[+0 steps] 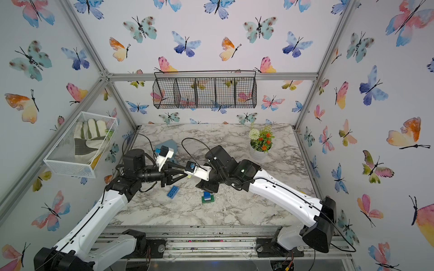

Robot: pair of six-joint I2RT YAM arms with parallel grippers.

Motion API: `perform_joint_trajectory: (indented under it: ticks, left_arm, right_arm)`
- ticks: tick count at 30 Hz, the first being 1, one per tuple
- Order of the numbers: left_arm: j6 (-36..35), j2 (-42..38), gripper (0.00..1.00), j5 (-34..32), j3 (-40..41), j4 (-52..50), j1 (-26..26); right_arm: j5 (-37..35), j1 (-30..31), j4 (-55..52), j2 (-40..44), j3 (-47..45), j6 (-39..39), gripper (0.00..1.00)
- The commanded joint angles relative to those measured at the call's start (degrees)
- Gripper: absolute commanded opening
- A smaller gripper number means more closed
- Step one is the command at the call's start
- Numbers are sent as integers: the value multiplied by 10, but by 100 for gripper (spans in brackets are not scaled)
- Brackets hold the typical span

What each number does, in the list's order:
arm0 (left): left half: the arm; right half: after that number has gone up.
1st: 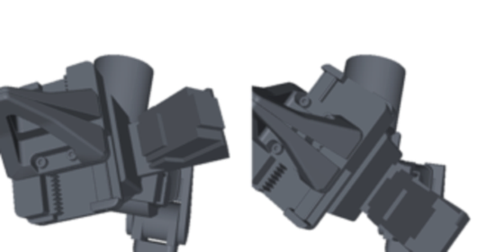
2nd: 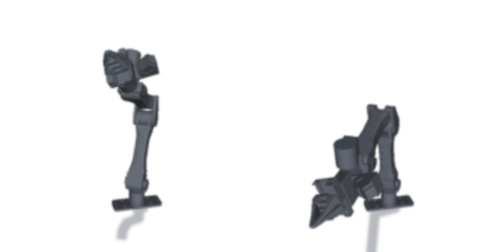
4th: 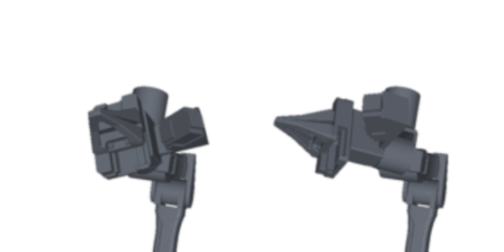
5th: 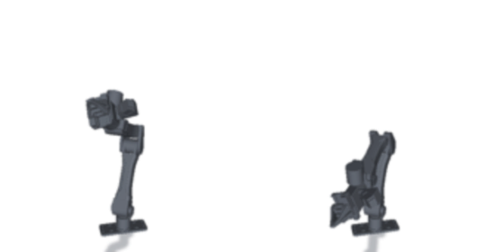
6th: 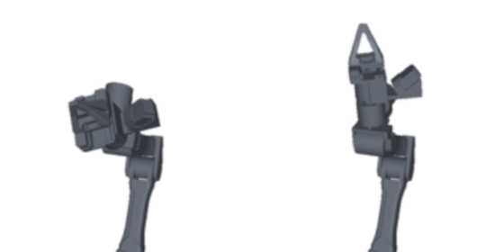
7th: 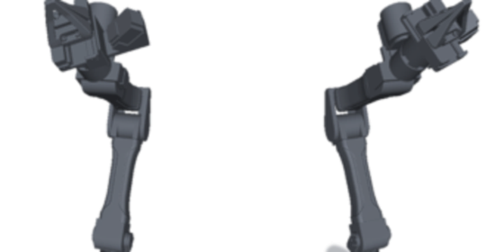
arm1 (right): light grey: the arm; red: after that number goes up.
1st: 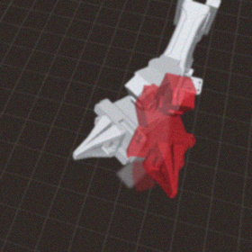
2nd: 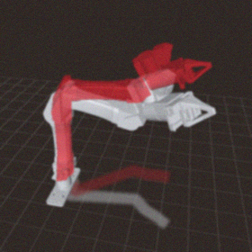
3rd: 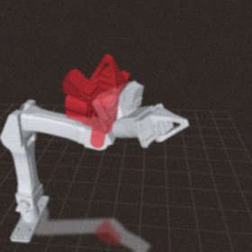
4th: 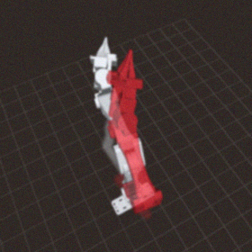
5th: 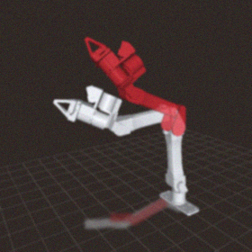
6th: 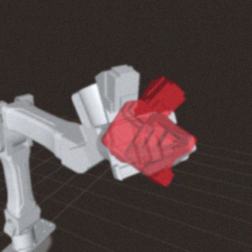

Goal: Assemble the number 1 with lego
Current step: Pick up the lego brick from the center of the board.

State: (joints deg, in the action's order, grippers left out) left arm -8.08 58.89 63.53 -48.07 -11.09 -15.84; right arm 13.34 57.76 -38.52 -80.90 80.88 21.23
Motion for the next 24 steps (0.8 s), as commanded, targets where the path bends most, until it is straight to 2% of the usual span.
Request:
perform_joint_trajectory:
  ticks: [1, 4, 8, 15, 24]
  left_arm:
    - [-195, 8, 5, 87, -28, -83, -16]
    - [-247, 5, 4, 112, -31, -117, -27]
    - [-276, -12, 3, 123, -17, -121, -39]
    - [-292, -26, 2, 115, -10, -121, -45]
    - [-291, -29, 2, 88, -12, -121, -49]
  right_arm:
    - [80, 1, -24, -20, 21, 12, 59]
    - [92, 0, -31, -24, 37, 21, 59]
    - [126, 0, -27, -13, 32, 40, 58]
    - [189, 1, -45, -18, 32, 60, 49]
    - [178, 1, 5, -16, 24, 24, 43]
